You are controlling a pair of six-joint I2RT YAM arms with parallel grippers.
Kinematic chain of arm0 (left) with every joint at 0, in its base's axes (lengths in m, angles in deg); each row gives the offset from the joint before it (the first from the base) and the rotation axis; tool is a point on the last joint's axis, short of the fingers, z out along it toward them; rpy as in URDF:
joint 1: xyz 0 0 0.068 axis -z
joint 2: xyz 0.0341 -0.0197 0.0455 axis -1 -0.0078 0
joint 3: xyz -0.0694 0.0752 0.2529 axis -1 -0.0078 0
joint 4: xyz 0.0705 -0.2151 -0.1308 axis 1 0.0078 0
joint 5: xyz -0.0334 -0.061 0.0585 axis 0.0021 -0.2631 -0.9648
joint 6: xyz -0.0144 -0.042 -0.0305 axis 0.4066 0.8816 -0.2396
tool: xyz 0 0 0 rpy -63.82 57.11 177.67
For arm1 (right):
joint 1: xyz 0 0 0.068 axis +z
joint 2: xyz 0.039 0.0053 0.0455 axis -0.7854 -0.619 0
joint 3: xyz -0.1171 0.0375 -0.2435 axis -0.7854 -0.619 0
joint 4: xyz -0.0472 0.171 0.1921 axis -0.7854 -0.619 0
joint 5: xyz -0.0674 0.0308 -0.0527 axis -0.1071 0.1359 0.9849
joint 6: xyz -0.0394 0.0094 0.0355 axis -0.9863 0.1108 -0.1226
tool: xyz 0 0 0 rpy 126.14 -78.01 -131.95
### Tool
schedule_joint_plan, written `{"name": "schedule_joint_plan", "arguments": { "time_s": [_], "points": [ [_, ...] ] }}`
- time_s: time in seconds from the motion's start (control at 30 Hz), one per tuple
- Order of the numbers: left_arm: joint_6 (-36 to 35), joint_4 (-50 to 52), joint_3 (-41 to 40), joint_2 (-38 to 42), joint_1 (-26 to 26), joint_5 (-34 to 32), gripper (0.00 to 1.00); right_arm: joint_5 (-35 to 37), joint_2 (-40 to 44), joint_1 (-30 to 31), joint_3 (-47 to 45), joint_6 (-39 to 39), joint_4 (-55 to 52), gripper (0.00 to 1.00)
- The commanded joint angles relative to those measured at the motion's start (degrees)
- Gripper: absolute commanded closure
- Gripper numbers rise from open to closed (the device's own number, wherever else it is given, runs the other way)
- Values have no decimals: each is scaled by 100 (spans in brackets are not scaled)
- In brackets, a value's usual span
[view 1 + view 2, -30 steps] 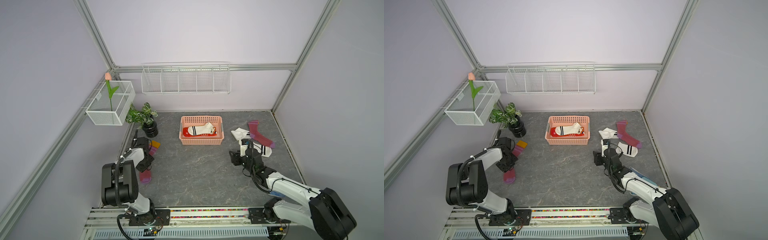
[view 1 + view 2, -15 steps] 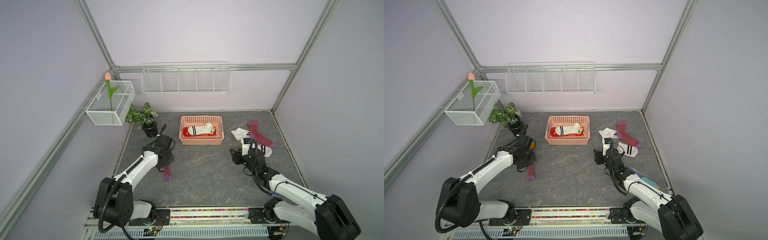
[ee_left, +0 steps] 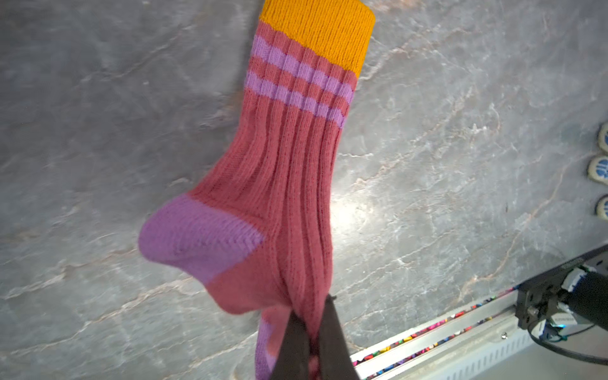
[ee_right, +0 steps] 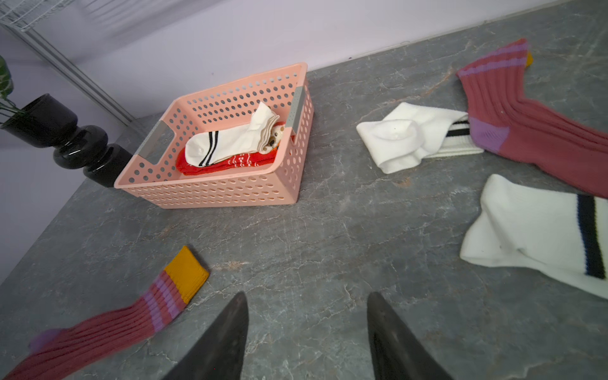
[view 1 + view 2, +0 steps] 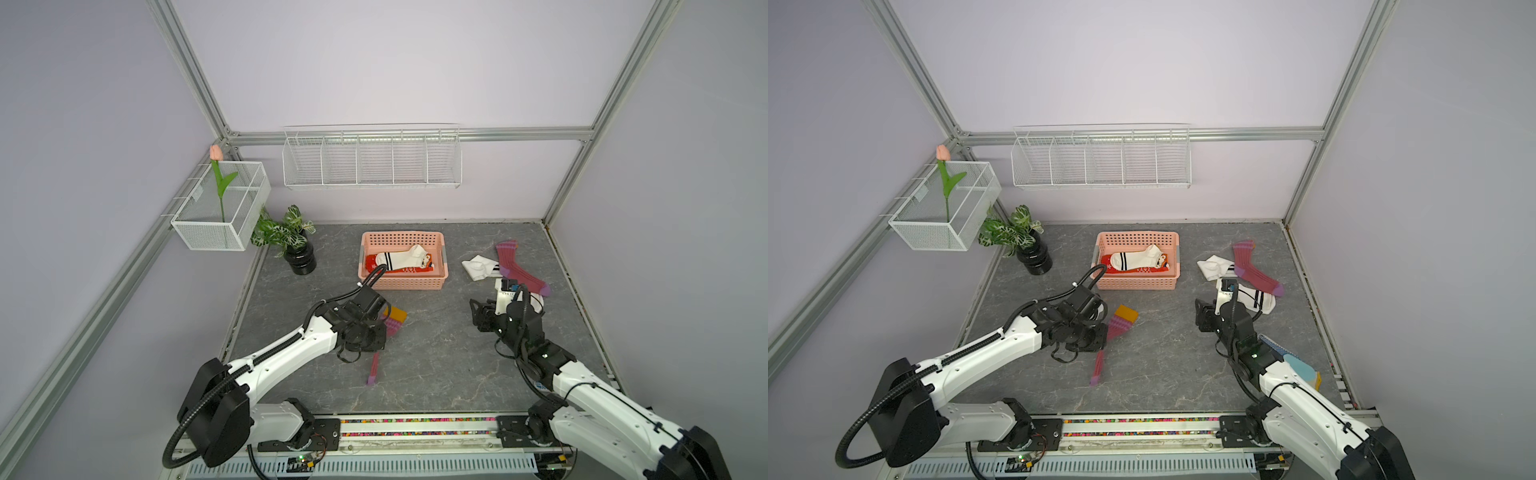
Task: Place the socks together as a pair
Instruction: Place the sock at the center of the board.
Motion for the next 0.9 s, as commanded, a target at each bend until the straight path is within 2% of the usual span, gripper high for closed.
{"name": "schedule_joint_plan", "arguments": {
  "time_s": [0.0, 0.1, 0.23, 0.27, 0.33, 0.43, 0.47, 0.63, 0.77, 0.87],
  "points": [
    [-447, -68, 540, -508, 342, 125, 100, 307, 148, -29, 194, 440, -933, 40],
    [-744, 180, 934, -920, 616, -55, 100, 289, 64, -28, 339, 681, -1315, 39],
    [-1012, 582, 1071, -1149, 665, -548, 100, -62, -292, -32, 510, 932, -1413, 38],
    [-1023, 677, 1071, -1176, 663, -697, 97, -149, -433, -27, 537, 985, -1353, 38],
    [-996, 684, 989, -1173, 672, -661, 72, -283, -739, -28, 582, 1024, -1165, 38],
    [-808, 305, 706, -888, 672, -229, 20, -461, -1220, -15, 706, 1029, -828, 39],
    [-725, 188, 619, -755, 673, -115, 12, -510, -1396, 3, 767, 1021, -745, 39],
    [-126, -345, 199, -67, 665, 129, 8, -645, -2175, 248, 1162, 896, -704, 41],
    [994, -186, -164, 352, 629, -393, 6, -700, -2702, 549, 1369, 822, -717, 41],
    [1870, -283, -609, 580, 629, -277, 7, -645, -3064, 745, 1541, 766, -746, 41]
  ]
}}
